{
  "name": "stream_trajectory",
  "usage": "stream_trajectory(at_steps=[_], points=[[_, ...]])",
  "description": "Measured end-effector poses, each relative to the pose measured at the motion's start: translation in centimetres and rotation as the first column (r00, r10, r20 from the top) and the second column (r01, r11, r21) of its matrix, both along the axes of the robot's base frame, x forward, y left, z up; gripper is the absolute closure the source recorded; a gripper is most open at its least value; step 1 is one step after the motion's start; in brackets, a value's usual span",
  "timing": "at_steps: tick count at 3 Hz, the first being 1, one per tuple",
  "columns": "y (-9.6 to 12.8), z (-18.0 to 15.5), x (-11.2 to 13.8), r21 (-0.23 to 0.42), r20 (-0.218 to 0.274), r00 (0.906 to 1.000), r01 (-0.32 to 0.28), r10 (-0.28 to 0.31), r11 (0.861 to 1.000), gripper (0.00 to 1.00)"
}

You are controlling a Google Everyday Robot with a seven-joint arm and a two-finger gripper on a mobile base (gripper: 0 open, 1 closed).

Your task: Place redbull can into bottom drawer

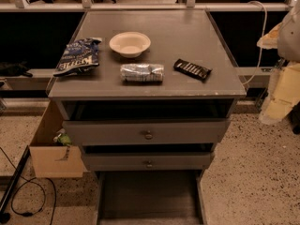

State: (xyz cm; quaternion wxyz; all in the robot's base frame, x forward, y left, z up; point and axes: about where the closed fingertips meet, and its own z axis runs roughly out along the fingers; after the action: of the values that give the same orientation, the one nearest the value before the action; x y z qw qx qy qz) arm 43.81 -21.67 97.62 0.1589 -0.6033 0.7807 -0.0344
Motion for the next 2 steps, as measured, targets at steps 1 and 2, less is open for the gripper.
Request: stream_trajectory(at_steps=[1, 2], points=[[0.00, 0.00, 0.00, 0.000, 0.000, 1.0000, 0.000, 0.000, 1.000, 0.00], [0.24, 0.54, 0.28, 0.008, 0.015, 0.9995, -0.028, 0.028, 1.000, 0.00]])
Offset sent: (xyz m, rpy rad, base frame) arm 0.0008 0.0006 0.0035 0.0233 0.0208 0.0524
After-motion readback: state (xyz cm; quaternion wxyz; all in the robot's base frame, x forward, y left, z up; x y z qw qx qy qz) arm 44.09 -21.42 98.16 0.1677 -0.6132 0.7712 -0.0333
